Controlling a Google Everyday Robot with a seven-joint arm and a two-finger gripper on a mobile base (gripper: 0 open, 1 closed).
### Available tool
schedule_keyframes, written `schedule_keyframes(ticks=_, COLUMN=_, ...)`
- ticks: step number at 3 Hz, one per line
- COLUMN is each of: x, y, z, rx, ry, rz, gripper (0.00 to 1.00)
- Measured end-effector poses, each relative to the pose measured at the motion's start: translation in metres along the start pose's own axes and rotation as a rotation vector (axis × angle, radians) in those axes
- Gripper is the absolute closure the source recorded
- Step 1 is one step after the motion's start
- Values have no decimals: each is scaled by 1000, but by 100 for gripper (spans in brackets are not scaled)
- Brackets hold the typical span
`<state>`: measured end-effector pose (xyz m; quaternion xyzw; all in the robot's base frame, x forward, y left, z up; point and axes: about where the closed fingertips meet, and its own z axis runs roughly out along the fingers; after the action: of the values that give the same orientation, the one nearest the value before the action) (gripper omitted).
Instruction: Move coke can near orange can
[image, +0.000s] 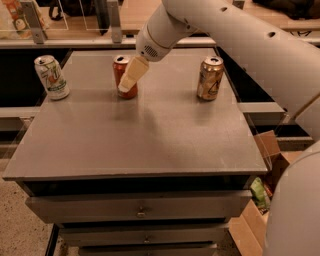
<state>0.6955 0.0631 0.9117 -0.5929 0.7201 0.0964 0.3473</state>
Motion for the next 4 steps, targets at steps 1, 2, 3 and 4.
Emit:
schedule_keyframes(ticks=1, x=-8, y=-2, z=12, rx=-14, ry=-26, rz=12, gripper=0)
schedule_keyframes(ticks=2, x=-14, y=-1, z=21, rx=-26, ry=-42, rz=16, gripper=0)
schedule_keyframes(ticks=3, x=-14, y=-1, z=22, rx=-28, ry=-44, rz=17, gripper=0)
schedule_keyframes(ticks=4, x=-15, y=0, z=29, rx=-38, ry=-48, rz=19, gripper=18)
